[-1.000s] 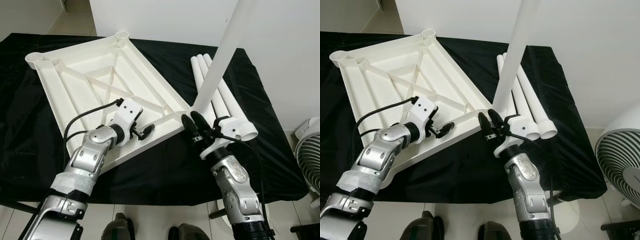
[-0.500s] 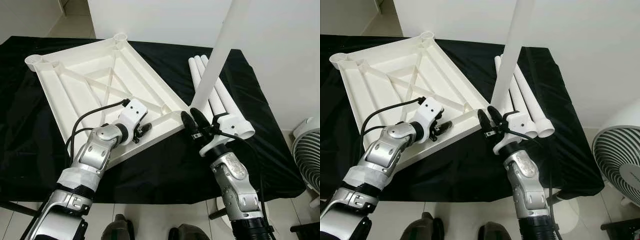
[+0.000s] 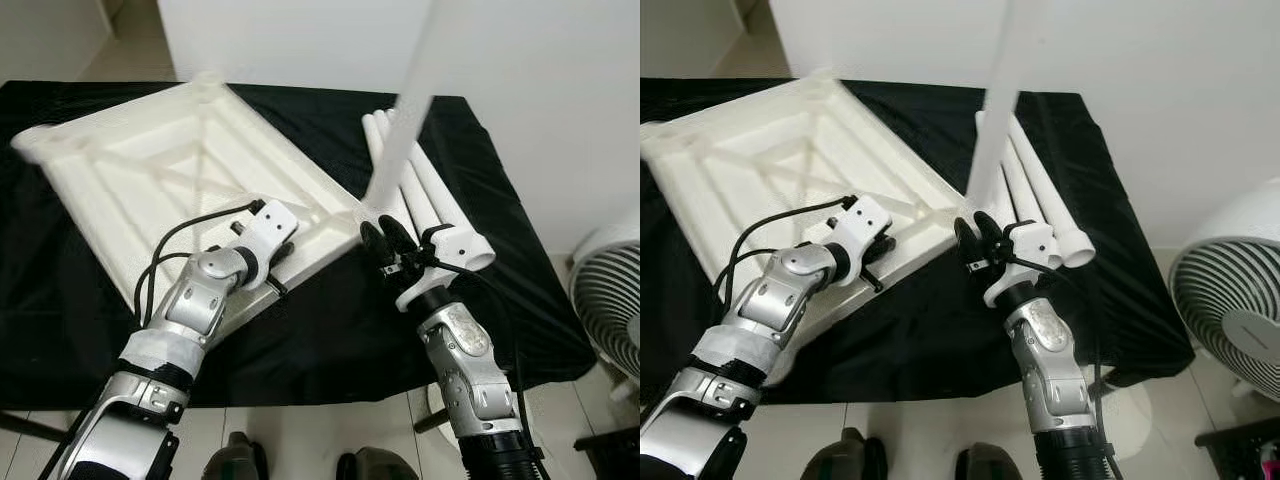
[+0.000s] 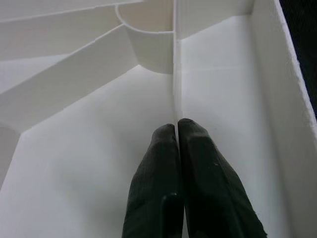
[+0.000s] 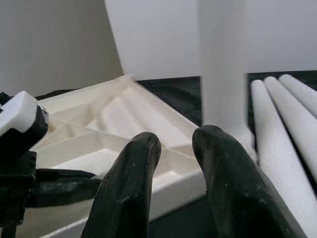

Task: Building children table

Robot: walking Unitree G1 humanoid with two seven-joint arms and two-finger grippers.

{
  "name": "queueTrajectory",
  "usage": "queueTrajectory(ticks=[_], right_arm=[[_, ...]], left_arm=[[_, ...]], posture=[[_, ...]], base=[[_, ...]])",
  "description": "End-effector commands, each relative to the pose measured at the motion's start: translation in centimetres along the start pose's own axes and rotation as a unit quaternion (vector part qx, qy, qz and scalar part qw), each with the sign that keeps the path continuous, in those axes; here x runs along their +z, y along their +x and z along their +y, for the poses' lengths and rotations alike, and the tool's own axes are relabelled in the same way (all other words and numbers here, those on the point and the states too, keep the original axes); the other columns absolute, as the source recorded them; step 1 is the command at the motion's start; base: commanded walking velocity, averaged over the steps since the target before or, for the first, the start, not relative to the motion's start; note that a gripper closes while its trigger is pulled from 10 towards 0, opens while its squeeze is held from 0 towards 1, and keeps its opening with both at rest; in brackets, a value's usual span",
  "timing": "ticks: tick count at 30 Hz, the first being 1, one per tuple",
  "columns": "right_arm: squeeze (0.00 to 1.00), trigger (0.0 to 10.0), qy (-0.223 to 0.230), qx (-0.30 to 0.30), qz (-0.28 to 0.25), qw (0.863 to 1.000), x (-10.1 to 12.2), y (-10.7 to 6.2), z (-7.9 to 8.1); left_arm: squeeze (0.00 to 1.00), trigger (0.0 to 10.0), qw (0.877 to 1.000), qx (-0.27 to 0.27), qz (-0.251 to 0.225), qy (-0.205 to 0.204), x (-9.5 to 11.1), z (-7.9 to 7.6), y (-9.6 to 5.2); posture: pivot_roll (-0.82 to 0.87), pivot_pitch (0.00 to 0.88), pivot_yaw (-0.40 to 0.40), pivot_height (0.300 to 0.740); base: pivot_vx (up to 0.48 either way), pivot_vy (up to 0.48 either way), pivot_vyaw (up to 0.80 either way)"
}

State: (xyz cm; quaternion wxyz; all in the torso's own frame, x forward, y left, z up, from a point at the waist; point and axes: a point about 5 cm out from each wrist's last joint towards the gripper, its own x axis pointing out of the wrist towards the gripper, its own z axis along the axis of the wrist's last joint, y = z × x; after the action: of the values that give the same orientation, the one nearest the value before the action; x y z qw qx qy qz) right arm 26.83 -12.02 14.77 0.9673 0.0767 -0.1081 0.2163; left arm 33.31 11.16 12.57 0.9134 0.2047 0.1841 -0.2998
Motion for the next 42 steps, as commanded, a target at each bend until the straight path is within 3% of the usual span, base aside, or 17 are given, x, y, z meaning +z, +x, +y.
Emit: queueTrajectory(ticks=[1,11,12,13,15,16,18,19,21,25,26,32,33,37,38,40,42], right_arm=[[0.0,10.0,-0.003,-0.002,0.004,1.0,-0.2,0.2,0.0],[0.0,10.0,0.0,-0.003,0.0,1.0,-0.2,0.4,0.1],[0.0,10.0,0.0,-0.003,0.0,1.0,-0.2,0.4,0.2],[0.0,10.0,0.0,-0.003,0.0,1.0,-0.2,0.5,0.2],[0.0,10.0,0.0,-0.003,0.0,1.0,-0.2,0.5,0.2],[0.0,10.0,-0.001,-0.003,0.0,1.0,-0.3,0.6,0.2],[0.0,10.0,-0.002,-0.003,0.001,1.0,-0.3,0.7,0.3],[0.0,10.0,-0.002,-0.003,0.001,1.0,-0.3,0.7,0.3],[0.0,10.0,-0.002,-0.005,0.001,1.0,-0.3,0.7,0.1],[0.0,10.0,-0.004,-0.009,0.001,1.0,-0.3,0.6,-0.1],[0.0,10.0,-0.005,-0.011,0.001,1.0,-0.3,0.7,-0.2],[0.0,10.0,-0.009,-0.015,0.001,1.0,-0.3,0.7,-0.4],[0.0,10.0,-0.01,-0.017,0.004,1.0,-0.5,0.7,-0.5],[0.0,10.0,-0.011,-0.018,0.008,1.0,-0.7,0.7,-0.5],[0.0,10.0,-0.011,-0.019,0.011,1.0,-0.8,0.7,-0.6],[0.0,10.0,-0.013,-0.02,0.014,1.0,-0.9,0.7,-0.7],[0.0,10.0,-0.013,-0.02,0.014,1.0,-0.9,0.7,-0.7]], left_arm=[[0.0,0.0,0.989,0.114,0.092,-0.024,-4.2,1.4,-0.4],[0.0,0.0,0.982,0.165,0.089,-0.03,-4.2,3.3,-0.9],[0.0,3.4,0.981,0.169,0.086,-0.031,-4.1,3.4,-0.9],[0.0,9.3,0.98,0.177,0.083,-0.026,-3.8,3.5,-0.7],[0.0,9.3,0.98,0.183,0.08,-0.022,-3.6,3.6,-0.6],[0.0,10.0,0.983,0.176,0.045,-0.029,-2.4,3.2,-0.1],[0.0,10.0,0.985,0.166,0.02,-0.037,-1.7,2.8,0.2],[1.0,10.0,0.986,0.16,0.004,-0.042,-1.2,2.5,0.3],[1.0,10.0,0.99,0.128,-0.041,-0.046,0.1,1.6,0.5],[1.0,10.0,0.989,0.102,-0.088,-0.063,1.4,1.1,0.4],[0.0,10.0,0.988,0.093,-0.107,-0.067,1.9,1.0,0.3],[0.0,10.0,0.979,0.049,-0.188,-0.066,3.4,1.2,-1.4],[0.0,10.0,0.977,0.038,-0.206,-0.038,3.6,1.6,-2.4],[0.0,10.0,0.977,0.02,-0.21,-0.022,3.4,1.7,-3.1],[0.0,10.0,0.979,-0.006,-0.202,0.009,2.8,1.7,-4.0],[0.0,10.0,0.98,-0.017,-0.196,0.024,2.5,1.7,-4.5],[0.0,10.0,0.98,-0.017,-0.196,0.024,2.5,1.7,-4.5]], posture=[[-0.06,0.045,0.014,0.74],[-0.05,0.038,0.018,0.74],[-0.05,0.037,0.017,0.74],[-0.05,0.036,0.015,0.74],[-0.05,0.036,0.015,0.74],[-0.05,0.036,0.015,0.74],[-0.05,0.035,0.015,0.74],[-0.05,0.035,0.015,0.74],[-0.06,0.033,0.016,0.74],[-0.06,0.031,0.017,0.74],[-0.06,0.029,0.017,0.74],[-0.05,0.027,0.017,0.74],[-0.05,0.025,0.014,0.74],[-0.04,0.023,0.012,0.74],[-0.04,0.018,0.009,0.74],[-0.04,0.016,0.007,0.74],[-0.04,0.016,0.007,0.74]], base=[[0.0,0.0,0.0],[0.0,0.0,0.0],[0.0,0.0,0.0],[0.0,0.0,0.0],[0.0,0.0,0.0],[0.0,0.0,0.0],[0.0,0.0,0.0],[0.0,0.0,0.0],[0.0,0.0,0.0],[0.0,0.0,0.0],[0.0,0.0,0.0],[0.0,0.0,0.0],[0.0,0.0,0.0],[0.0,0.0,0.0],[0.0,0.0,0.0],[0.0,0.0,0.0],[0.0,0.0,0.0]])
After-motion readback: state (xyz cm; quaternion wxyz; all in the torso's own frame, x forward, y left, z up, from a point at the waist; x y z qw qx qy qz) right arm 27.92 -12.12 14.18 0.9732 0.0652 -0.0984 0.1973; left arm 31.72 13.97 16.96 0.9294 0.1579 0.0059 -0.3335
